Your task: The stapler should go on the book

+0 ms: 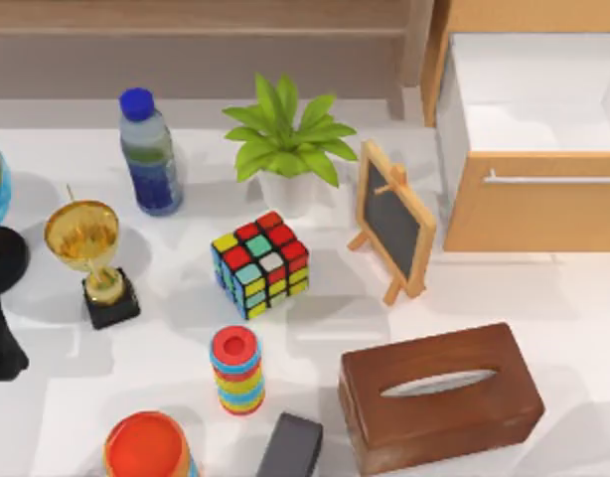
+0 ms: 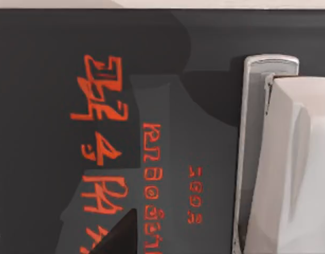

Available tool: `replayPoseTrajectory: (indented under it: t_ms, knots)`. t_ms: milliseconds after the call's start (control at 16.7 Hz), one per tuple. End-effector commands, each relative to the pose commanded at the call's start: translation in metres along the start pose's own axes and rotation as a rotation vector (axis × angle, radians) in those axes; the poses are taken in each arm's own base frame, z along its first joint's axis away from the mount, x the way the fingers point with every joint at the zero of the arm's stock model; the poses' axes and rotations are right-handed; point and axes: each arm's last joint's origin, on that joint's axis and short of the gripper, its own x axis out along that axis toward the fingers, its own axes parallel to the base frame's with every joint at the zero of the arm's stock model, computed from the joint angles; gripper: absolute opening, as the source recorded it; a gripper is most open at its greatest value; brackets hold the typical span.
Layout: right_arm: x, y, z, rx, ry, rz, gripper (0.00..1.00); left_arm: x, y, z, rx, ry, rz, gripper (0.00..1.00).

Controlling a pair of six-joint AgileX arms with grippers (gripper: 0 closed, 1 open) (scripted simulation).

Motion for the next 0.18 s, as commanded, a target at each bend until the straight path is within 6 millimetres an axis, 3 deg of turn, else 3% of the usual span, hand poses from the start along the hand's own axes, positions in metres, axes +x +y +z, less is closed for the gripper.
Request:
replayPoseTrajectory:
  t_ms: [180]
  knots:
    - [0.0000,0.0000,0.0000,0.000,0.000,0.000,1.00,0.0000,0.0000,0.0000,0.000,0.000,0.000,1.00]
